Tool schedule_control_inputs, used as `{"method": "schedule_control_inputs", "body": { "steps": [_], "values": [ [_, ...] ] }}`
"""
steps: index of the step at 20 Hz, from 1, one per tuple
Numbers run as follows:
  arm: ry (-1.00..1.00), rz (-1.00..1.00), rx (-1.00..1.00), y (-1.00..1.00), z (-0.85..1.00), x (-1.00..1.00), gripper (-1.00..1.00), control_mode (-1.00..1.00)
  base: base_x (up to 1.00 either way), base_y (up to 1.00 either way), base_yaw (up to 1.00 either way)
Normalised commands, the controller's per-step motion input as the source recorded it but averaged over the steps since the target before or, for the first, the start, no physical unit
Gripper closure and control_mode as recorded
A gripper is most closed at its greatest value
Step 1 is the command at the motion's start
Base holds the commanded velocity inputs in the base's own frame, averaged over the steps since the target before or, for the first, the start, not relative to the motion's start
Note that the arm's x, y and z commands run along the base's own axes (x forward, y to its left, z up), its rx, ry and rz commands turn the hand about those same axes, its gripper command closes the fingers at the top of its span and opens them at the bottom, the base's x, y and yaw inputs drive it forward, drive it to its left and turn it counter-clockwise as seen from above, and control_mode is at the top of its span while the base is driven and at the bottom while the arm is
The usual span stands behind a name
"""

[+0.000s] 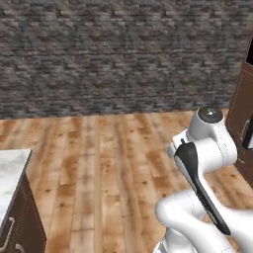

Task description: Place the cold items (corn and squash) from the fridge in one tupperware on the dining counter. Place the warm items (kebab skewer and hot dog) in the stove area in another tupperware.

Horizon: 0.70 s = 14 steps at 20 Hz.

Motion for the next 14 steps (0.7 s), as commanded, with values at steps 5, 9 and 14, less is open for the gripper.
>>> {"method": "schedule_control_inputs", "body": {
  "steps": [5, 9, 14],
  "values": [
    [0.0, 0.0, 0.0, 0.0, 0.0, 0.0, 1.0, 1.0, 1.0, 0.1, 0.33],
    [0.0, 0.0, 0.0, 0.0, 0.0, 0.0, 1.0, 1.0, 1.0, 0.08, 0.3],
    [0.0, 0.0, 0.0, 0.0, 0.0, 0.0, 1.0, 1.0, 1.0, 0.0, 0.3]
  ]
}}
